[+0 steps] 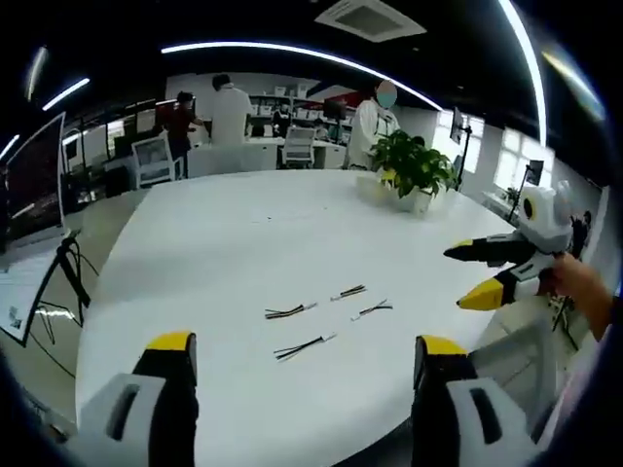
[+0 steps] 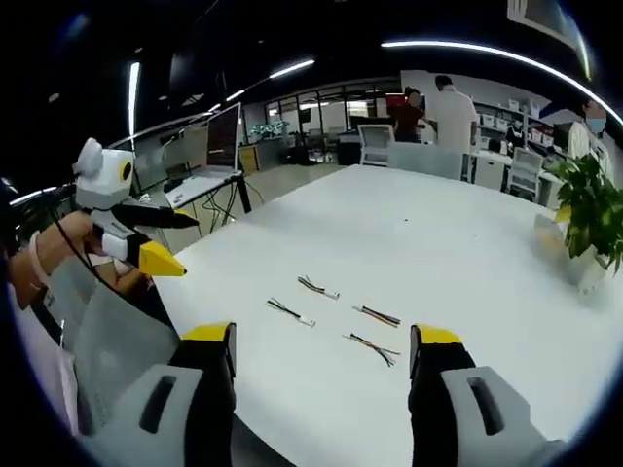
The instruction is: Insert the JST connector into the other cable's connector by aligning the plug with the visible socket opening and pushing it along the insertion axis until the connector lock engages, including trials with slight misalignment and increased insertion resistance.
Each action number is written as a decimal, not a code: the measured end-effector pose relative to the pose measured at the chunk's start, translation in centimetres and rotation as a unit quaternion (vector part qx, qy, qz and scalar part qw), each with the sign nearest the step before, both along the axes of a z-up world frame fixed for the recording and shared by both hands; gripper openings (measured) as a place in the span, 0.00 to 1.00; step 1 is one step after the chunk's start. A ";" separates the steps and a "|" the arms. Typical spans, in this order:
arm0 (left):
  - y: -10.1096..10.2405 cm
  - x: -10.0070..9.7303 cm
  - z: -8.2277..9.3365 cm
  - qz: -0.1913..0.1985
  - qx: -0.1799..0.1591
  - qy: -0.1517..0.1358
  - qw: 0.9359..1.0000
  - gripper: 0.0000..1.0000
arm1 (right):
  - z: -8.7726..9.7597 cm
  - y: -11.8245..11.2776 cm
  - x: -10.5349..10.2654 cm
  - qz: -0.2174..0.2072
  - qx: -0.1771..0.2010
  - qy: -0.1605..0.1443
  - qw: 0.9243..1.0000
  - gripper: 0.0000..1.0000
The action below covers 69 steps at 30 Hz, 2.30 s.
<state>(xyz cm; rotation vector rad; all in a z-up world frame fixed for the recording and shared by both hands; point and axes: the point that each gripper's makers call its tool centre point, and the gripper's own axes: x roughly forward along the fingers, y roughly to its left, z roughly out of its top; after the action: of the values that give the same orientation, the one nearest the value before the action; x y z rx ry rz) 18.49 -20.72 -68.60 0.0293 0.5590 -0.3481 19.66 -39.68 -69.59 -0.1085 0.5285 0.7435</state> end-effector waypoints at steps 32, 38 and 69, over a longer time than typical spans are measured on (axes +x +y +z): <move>-1.8 1.0 -1.8 0.000 0.006 0.032 0.999 0.88 | -1.1 -0.3 0.5 0.023 -0.017 0.027 0.999 0.72; -1.8 0.5 -2.7 0.006 -0.003 0.051 0.999 0.92 | -1.3 -0.2 0.2 0.027 -0.022 0.033 0.999 0.72; -2.3 -0.2 -3.8 0.005 0.012 0.069 0.998 0.89 | -1.5 -0.6 0.9 0.019 -0.016 0.046 0.999 0.70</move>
<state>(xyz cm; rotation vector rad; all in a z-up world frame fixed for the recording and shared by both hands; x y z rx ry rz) 18.25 -22.98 -72.43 0.0263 0.6998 -0.3355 20.60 -40.25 -71.08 -0.1146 0.6270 0.7794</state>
